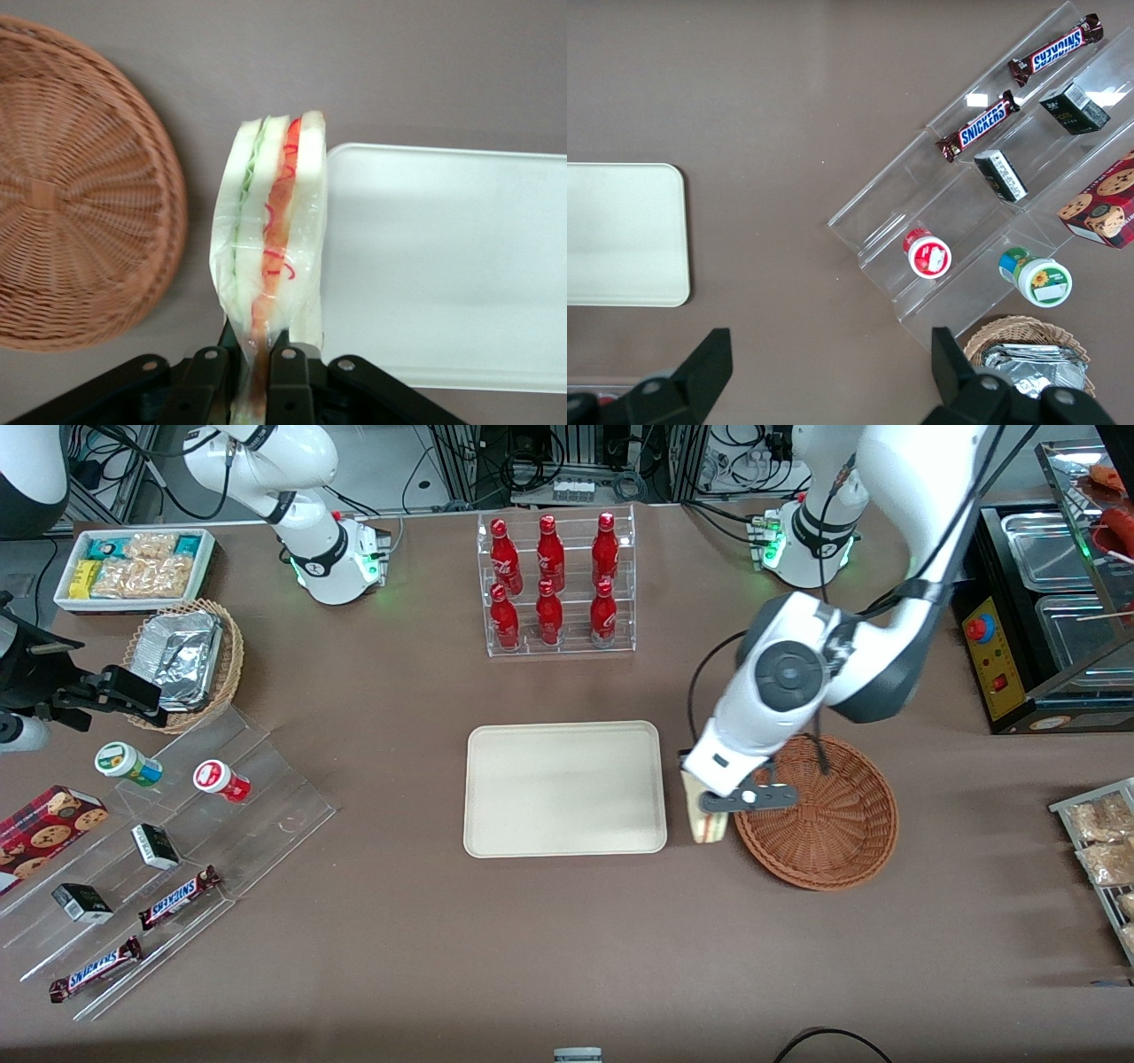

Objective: Place sandwich from basket to tray
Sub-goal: 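Lift the sandwich and carry it over the cream tray, then lower the sandwich onto the tray and open the left gripper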

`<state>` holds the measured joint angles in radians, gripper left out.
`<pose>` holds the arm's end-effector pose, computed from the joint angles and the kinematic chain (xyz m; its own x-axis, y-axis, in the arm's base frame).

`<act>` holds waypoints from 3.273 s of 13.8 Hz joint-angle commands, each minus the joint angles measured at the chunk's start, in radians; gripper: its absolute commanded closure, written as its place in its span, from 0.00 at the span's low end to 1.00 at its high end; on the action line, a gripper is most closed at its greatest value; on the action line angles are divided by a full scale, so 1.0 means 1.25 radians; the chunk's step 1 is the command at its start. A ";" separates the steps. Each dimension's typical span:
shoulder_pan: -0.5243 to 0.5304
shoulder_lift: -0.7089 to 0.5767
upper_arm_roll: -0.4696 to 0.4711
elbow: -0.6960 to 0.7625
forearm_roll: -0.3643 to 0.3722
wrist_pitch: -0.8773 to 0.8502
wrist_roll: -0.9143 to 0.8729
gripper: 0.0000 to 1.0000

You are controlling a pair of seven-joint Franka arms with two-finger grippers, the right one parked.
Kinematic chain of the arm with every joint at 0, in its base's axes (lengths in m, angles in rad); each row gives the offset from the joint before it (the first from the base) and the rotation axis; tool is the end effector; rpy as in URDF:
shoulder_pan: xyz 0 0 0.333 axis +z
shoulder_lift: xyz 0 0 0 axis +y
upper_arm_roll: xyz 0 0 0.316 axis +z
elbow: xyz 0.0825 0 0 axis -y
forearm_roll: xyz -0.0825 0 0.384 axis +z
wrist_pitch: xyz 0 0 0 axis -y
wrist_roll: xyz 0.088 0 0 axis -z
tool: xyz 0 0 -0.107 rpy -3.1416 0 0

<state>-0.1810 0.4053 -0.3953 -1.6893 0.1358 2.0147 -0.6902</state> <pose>0.5649 -0.3273 0.3738 0.9954 0.0777 -0.0560 0.0776 -0.9970 -0.0038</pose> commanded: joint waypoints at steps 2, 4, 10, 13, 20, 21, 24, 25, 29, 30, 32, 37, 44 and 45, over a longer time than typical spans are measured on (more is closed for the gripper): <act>-0.082 0.109 -0.002 0.118 0.085 -0.020 -0.164 1.00; -0.105 0.137 -0.002 0.129 0.102 -0.018 -0.191 1.00; -0.170 0.233 -0.002 0.202 0.123 -0.010 -0.168 1.00; -0.182 0.272 -0.002 0.232 0.133 -0.010 -0.139 1.00; -0.200 0.303 -0.002 0.237 0.136 -0.010 -0.115 1.00; -0.200 0.307 0.000 0.237 0.137 -0.009 -0.114 1.00; -0.200 0.320 0.000 0.237 0.163 0.002 -0.124 1.00; -0.200 0.320 -0.002 0.237 0.163 0.010 -0.124 1.00; -0.206 0.327 -0.002 0.237 0.164 0.028 -0.125 0.69; -0.215 0.327 0.001 0.237 0.165 0.031 -0.126 0.52; -0.216 0.327 0.003 0.237 0.166 0.031 -0.134 0.00; -0.217 0.329 0.003 0.236 0.185 0.038 -0.151 0.00; -0.205 0.313 0.003 0.236 0.181 0.035 -0.153 0.00; -0.201 0.305 0.003 0.237 0.180 0.028 -0.152 0.00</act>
<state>-0.4343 0.7963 -0.3938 -1.4115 0.3453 2.0645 -0.8612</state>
